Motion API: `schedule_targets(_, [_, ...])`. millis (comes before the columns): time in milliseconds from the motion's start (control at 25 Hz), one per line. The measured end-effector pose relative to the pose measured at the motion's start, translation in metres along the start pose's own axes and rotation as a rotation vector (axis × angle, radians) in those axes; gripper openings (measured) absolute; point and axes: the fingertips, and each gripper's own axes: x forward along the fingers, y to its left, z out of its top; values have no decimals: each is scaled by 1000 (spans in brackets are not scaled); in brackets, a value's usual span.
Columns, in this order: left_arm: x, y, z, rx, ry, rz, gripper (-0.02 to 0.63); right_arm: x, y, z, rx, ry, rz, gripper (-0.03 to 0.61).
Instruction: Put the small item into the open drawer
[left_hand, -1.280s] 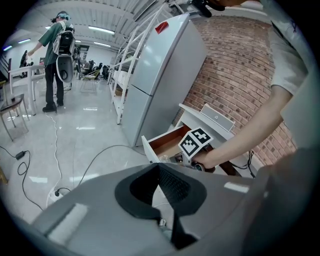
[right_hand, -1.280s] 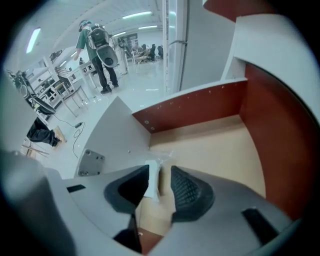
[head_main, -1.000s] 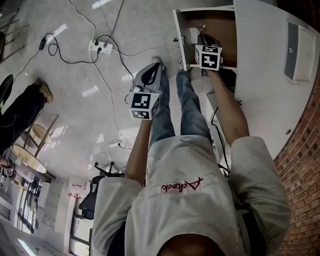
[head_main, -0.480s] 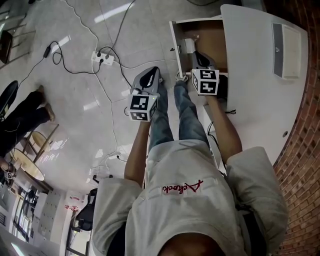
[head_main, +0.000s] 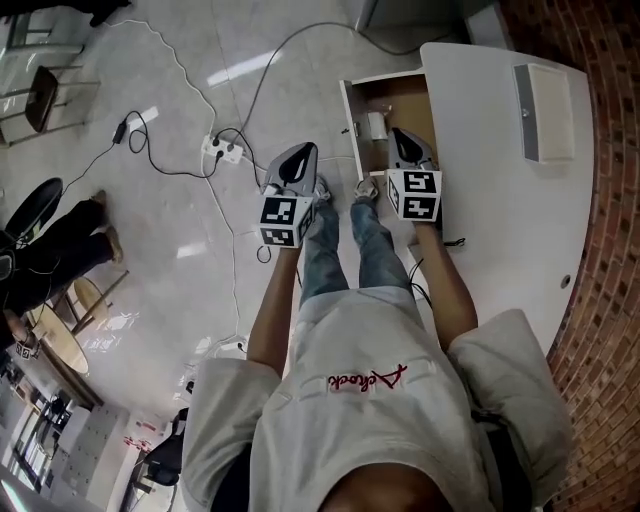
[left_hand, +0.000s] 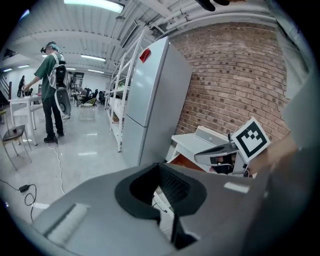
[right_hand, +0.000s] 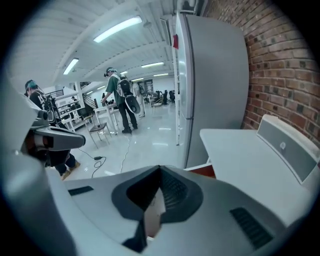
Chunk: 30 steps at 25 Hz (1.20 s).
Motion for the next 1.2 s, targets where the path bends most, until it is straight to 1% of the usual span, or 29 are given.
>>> schedule_targets(160, [-14,-1,29,27,-25,9,9,-28,-1,27,7,-45,-9,12])
schedule_targets(240, [-16,-2,50,46,-50,19,9,-38,-5,41,8,-69,-10,12])
schedule_targets(360, [-18,0,92,86,-111,39,9,-46,-12,74,3,-129,-15,12])
schedule_targets(480, [-25,2,120,108,-148,38,9,-60,-12,110,-10,-186,-22,12])
schedule_targets(640, [-36,4,169,137,-215,61,9,-76,-12,161,-38,-271,-22,12])
schedule_targets(800, [-45,6,201,192,-266,63,9,-92,-11,203,-51,-351,-25,12])
schedule_targets(1000, [-61,15,245,230,-328,86,9,-106,-7,251,-83,-433,-32,12])
schedule_targets(1200, [-77,19,273,263,-383,105,9,-122,3,288,-130,-512,-30,12])
